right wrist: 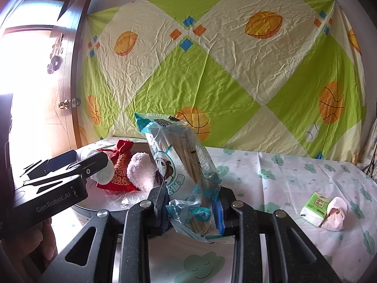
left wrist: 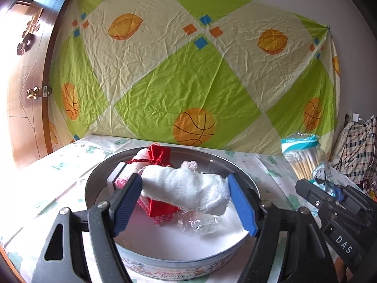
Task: Organize soft objects
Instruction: 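Lower the rolled towel into the tin and open the left gripper, then lower the cotton swab bag into the tin and open the right gripper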
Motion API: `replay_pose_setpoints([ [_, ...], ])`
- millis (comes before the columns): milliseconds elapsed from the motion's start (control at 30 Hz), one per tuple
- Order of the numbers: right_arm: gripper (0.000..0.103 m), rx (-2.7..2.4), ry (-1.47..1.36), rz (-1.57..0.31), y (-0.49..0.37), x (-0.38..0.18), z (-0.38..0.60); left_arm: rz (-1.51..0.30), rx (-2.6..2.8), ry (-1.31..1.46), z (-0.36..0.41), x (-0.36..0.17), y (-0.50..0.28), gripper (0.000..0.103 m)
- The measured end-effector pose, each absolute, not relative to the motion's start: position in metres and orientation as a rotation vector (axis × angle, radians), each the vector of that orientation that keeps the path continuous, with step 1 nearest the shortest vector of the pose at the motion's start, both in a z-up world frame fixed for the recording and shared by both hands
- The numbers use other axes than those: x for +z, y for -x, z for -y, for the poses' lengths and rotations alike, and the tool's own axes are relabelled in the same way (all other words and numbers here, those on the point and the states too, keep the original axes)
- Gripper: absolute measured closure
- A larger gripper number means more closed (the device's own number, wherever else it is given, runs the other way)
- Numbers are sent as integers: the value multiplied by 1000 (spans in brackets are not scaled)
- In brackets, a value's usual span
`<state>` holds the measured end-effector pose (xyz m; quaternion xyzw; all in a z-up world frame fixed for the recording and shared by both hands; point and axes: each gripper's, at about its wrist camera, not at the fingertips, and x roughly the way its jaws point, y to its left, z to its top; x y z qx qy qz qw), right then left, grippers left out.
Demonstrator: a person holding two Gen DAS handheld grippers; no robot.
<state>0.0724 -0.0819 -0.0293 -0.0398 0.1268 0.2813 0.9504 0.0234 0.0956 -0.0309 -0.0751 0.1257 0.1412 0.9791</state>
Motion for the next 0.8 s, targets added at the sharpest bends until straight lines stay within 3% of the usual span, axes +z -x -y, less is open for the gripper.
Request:
replay_pose_setpoints([
  [800,70,612,117,-265,-83,-20,57,-308,320,106,-116,-26,-34,28],
])
